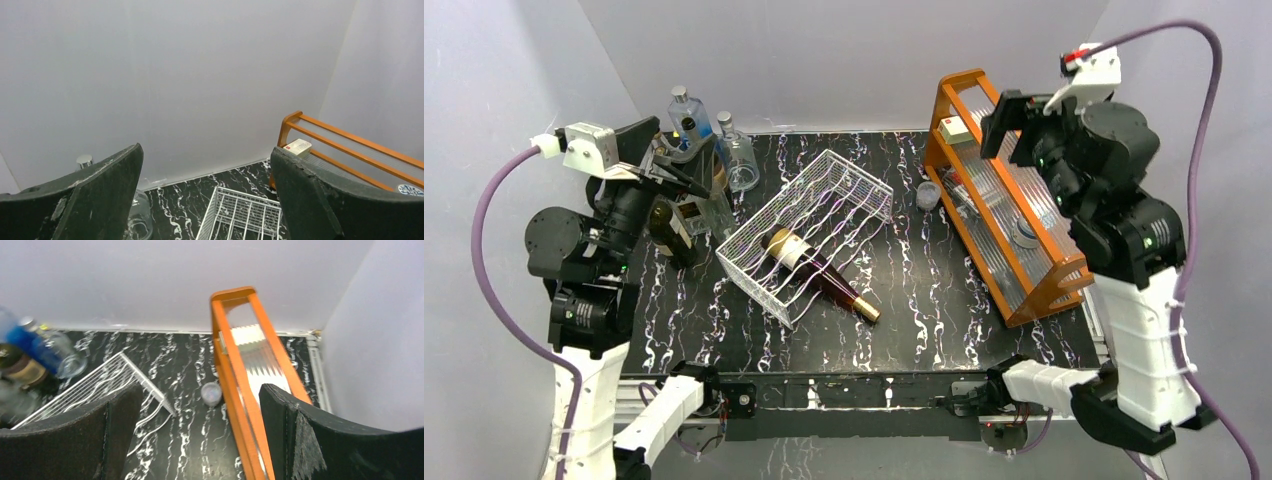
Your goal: Take the wine bottle off the wine rack
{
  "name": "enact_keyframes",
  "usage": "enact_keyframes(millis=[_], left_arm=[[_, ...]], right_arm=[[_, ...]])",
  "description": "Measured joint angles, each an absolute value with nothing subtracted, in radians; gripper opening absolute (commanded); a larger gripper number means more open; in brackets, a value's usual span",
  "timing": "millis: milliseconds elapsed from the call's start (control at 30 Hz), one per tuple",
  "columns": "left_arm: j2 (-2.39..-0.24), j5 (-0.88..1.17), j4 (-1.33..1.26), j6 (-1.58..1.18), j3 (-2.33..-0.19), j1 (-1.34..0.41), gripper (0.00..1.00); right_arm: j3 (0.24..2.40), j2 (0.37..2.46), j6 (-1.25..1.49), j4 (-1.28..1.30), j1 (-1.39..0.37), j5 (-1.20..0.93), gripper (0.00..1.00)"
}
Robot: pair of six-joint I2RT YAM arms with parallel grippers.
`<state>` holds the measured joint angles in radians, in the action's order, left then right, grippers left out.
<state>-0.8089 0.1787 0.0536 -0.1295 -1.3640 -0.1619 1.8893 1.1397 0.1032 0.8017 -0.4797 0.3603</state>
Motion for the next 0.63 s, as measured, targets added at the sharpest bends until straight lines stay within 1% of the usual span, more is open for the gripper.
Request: enact_keyframes(millis=[67, 100, 133, 267, 433, 633], left_arm=[[-0.802, 0.168, 0.086, -0.105, -1.391, -0.175, 0.98], [-0.801, 0.164, 0.094, -0.099, -1.399, -0.178, 0.98], [-0.801, 0.156, 0.106, -0.090, -1.409, -0.179, 0.98], [-0.803, 0.130, 0.138, -0.066, -1.441, -0.179, 0.98], [-0.786, 0.096, 0.139, -0.064, -1.439, -0.179, 0.98], [-0.755, 0.080, 0.128, -0.089, -1.407, -0.179, 0.98]], right_arm=[[1.933, 1.176, 0.098, 0.805, -0.480, 0.400, 0.98], [2.009, 1.242, 0.098, 0.826, -0.480, 0.457, 0.98], [2.031, 1.259, 0.099, 0.827, -0.480, 0.472, 0.98], [2.023, 1.313, 0.101, 0.826, -0.480, 0.488, 0.98], [1.891, 1.195, 0.101, 0.776, -0.480, 0.459, 0.98], [1.840, 1.012, 0.104, 0.684, -0.480, 0.439, 0.98]])
